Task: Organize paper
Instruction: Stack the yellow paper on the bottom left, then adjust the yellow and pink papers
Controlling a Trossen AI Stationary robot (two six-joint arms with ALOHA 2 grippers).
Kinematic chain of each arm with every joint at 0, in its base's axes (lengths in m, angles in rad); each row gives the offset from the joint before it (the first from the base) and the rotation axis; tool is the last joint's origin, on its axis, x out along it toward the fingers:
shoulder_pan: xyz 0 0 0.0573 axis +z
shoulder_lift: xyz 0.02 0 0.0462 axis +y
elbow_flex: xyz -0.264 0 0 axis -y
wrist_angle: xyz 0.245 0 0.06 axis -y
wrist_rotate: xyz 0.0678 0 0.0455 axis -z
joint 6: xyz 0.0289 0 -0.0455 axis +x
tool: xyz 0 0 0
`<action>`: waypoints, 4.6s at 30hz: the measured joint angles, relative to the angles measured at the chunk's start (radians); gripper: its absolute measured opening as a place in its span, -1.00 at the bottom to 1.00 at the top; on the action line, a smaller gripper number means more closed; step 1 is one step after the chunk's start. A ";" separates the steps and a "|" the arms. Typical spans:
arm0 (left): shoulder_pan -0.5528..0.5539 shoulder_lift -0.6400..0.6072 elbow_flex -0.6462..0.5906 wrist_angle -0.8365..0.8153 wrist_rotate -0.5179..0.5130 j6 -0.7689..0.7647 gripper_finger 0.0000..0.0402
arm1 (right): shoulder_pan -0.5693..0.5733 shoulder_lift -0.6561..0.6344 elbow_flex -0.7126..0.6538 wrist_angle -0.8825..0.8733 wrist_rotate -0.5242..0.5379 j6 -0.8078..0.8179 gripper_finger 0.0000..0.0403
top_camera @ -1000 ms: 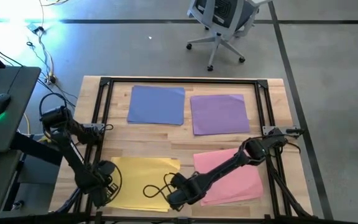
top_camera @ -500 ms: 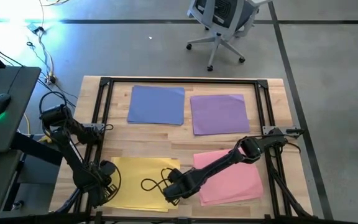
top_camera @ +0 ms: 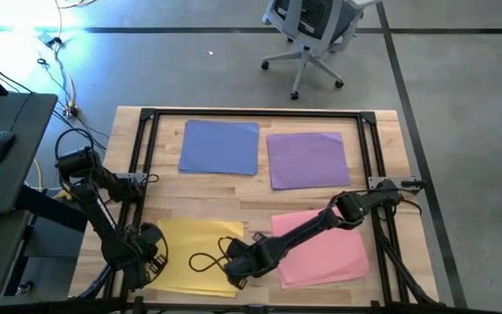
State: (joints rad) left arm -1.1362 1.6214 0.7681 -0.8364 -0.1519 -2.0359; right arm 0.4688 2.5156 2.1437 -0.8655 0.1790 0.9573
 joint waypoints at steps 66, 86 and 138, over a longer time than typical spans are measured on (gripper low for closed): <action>0.075 -0.202 0.205 -0.184 -0.287 0.186 -1.00 | -0.050 -0.075 -0.001 -0.004 -0.079 -0.019 -1.00; 0.798 -0.399 -0.183 0.258 -0.205 1.193 -1.00 | -0.008 0.070 0.000 0.540 -0.176 -0.303 -1.00; 0.808 -0.322 -0.224 0.539 0.067 1.454 -1.00 | -0.067 0.037 0.002 0.427 -0.017 -0.145 -1.00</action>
State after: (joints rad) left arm -0.3279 1.2999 0.5443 -0.2972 -0.0850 -0.5819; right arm 0.4015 2.5525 2.1456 -0.4387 0.1622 0.8123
